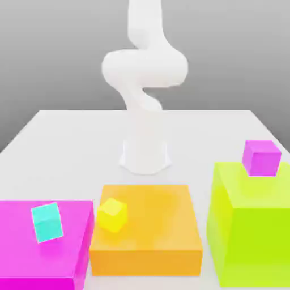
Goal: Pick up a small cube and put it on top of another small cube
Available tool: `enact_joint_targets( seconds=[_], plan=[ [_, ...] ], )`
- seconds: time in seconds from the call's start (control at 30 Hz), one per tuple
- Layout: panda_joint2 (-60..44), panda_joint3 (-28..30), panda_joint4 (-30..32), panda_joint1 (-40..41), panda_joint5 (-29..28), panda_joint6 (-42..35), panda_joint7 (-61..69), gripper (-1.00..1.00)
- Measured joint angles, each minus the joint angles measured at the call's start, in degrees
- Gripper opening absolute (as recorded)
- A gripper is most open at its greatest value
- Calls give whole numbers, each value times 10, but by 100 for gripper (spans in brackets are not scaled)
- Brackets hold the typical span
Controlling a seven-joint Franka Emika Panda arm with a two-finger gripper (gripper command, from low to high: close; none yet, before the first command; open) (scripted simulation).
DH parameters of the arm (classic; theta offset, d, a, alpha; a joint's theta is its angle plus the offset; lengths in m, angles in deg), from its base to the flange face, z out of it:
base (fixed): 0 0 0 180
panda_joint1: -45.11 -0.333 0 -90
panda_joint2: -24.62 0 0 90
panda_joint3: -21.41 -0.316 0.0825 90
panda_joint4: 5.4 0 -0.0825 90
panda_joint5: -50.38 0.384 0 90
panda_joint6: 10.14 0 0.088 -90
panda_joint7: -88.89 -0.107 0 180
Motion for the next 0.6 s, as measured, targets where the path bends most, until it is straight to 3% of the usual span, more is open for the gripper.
enact_joint_targets(
  seconds=[0.47, 0.6],
  plan=[
    [-294, -194, 144, -236, 160, 131, -10, 0],
    [-343, -217, 171, -259, 188, 162, -30, 0]
  ],
)
